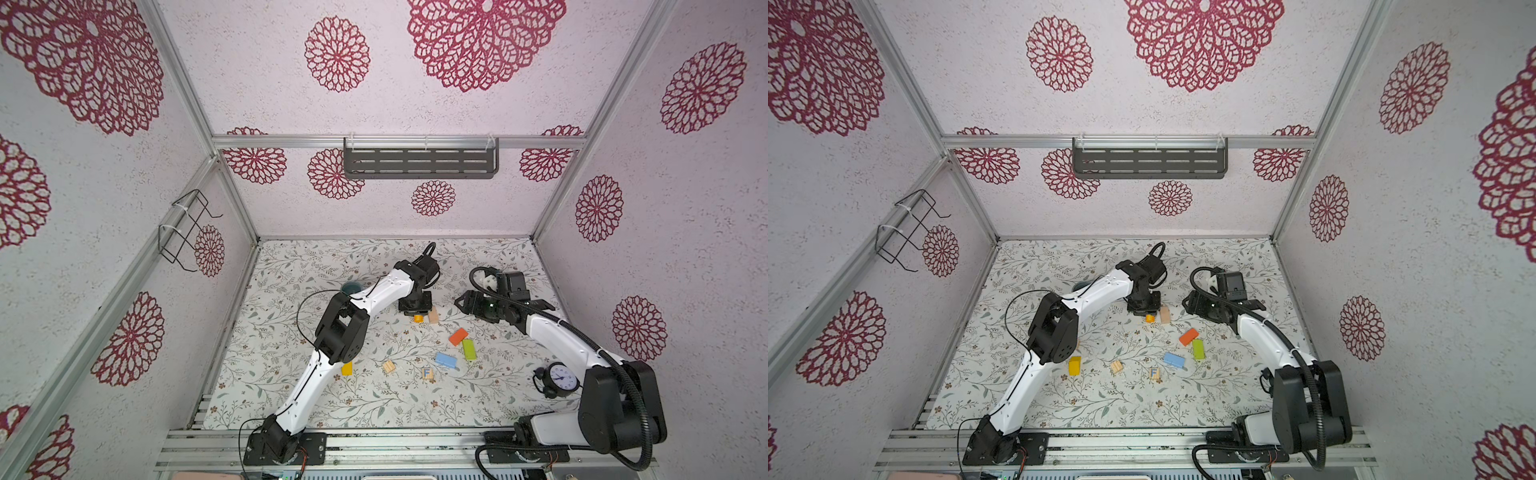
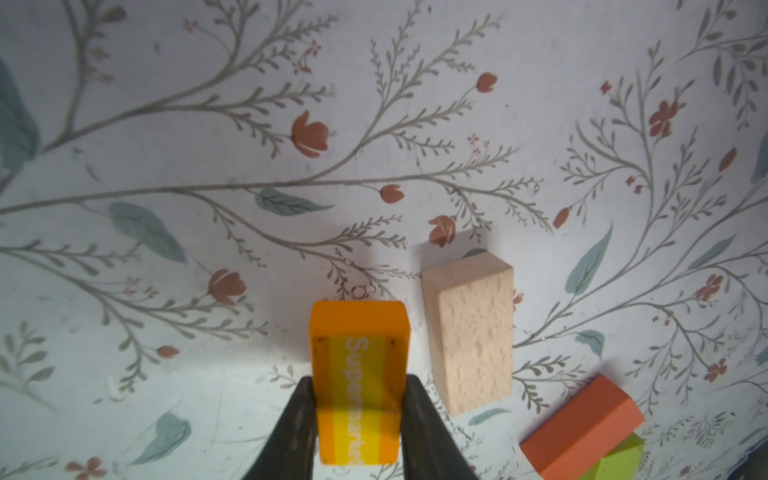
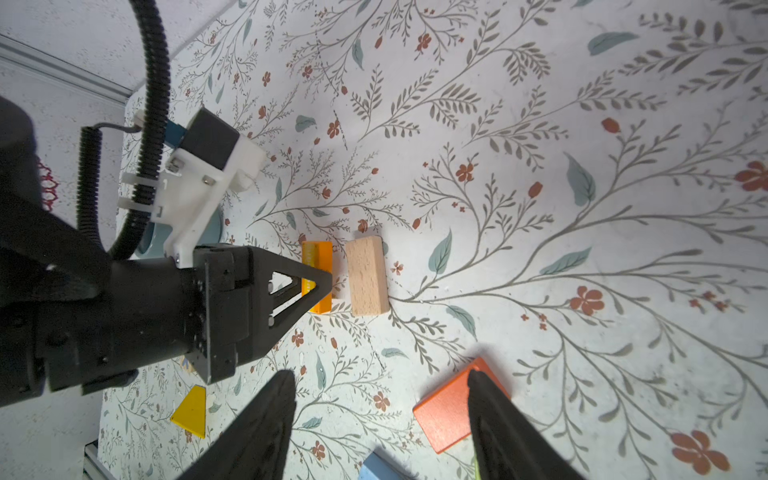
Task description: Build the wood block tower
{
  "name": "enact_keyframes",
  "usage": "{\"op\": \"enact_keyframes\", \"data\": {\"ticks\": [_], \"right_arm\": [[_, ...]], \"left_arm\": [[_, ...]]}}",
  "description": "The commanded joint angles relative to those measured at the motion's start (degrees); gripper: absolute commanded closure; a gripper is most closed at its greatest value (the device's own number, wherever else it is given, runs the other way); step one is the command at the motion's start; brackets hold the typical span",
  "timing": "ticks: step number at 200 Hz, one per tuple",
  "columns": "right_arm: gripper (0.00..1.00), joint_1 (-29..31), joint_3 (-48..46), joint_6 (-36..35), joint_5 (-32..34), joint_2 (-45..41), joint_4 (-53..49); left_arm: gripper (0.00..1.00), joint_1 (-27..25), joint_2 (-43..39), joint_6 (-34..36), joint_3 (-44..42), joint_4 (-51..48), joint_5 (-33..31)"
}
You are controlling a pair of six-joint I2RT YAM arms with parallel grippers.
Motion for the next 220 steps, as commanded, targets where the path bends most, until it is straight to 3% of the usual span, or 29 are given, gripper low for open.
{"op": "enact_keyframes", "data": {"ticks": [1, 120, 136, 182, 205, 220], "right_arm": [[0.31, 0.20, -0.66, 0.82, -0.79, -0.23, 1.15], [0.34, 0.19, -0.32, 1.16, -0.58, -0.24, 0.84], [0.44, 0.20, -0.16, 1.21, -0.83, 0.05, 0.87], [0.87, 0.20, 0.04, 2.55, -1.64, 2.19, 1.74], [1.00, 0.60, 0.44, 3.18, -1.79, 4.03, 2.22], [1.00, 1.10, 0.80, 3.24, -1.68, 5.39, 2.38]], "left_arm": [[0.68, 0.38, 1.13, -2.38, 0.56, 1.86, 1.07], [0.43, 0.81, -1.54, -2.19, -0.65, 1.49, -0.09], [0.41, 1.40, -4.23, -2.13, -2.72, 2.17, -0.52], [0.41, 3.83, -13.57, -1.70, -11.79, 5.40, -0.26], [0.43, 4.55, -16.78, -0.78, -16.15, 6.12, -0.05], [0.43, 4.73, -18.83, -0.24, -19.07, 6.86, -0.45]]}}
